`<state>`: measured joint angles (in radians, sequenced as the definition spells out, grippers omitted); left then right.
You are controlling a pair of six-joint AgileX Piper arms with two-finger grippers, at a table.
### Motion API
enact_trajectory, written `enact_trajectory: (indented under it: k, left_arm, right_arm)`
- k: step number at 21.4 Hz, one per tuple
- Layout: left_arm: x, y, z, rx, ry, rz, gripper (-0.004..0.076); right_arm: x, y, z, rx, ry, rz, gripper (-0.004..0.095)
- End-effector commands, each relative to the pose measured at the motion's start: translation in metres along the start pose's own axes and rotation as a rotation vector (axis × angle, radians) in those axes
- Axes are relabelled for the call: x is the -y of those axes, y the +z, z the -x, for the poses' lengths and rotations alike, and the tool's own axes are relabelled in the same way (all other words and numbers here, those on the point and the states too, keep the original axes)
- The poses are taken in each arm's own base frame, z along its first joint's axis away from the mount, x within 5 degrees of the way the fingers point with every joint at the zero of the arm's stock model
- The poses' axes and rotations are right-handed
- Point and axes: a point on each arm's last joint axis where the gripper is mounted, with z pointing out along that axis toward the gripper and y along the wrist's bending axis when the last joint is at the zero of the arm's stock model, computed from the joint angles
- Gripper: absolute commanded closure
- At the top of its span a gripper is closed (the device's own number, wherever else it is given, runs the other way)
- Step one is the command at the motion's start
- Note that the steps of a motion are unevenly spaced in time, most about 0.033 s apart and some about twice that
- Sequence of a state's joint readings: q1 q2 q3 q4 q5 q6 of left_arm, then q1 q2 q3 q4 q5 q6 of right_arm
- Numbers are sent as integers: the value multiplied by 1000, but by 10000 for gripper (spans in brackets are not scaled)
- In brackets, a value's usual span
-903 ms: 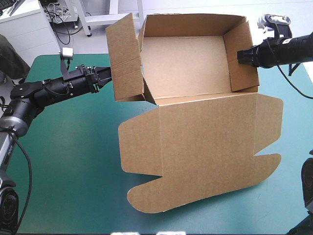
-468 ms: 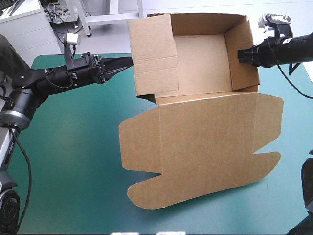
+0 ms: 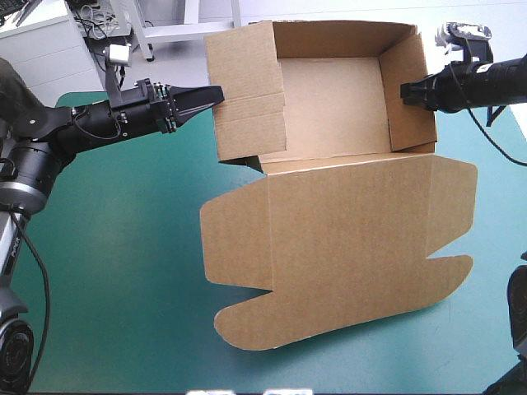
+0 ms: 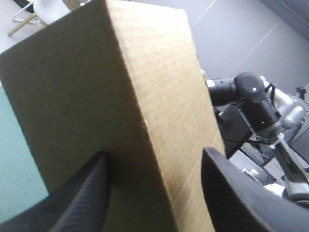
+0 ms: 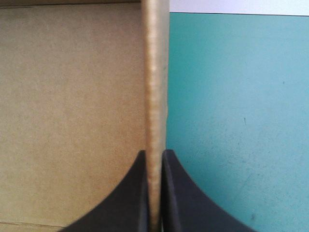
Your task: Fold the box
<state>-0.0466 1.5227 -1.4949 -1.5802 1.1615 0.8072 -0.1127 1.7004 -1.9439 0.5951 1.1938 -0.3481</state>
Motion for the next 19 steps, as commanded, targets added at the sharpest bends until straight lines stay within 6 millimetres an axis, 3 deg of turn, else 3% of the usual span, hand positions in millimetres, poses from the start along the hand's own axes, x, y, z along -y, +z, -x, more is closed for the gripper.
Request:
enact_trajectory:
  k: [1, 9, 12, 19]
  left_arm:
    - [29, 0, 9, 13, 44, 17, 314]
    - [45, 13, 20, 4, 67, 169, 311]
    - [45, 21, 16, -54, 61, 209, 311]
    - [33, 23, 11, -120, 27, 341, 312]
  right_arm:
    - [-16, -25, 12, 132, 15, 25, 924]
    - [-21, -19, 9, 90, 26, -33, 923]
    - [-37, -8, 9, 78, 8, -48, 924]
    - [-48, -3, 8, 70, 52, -40, 923]
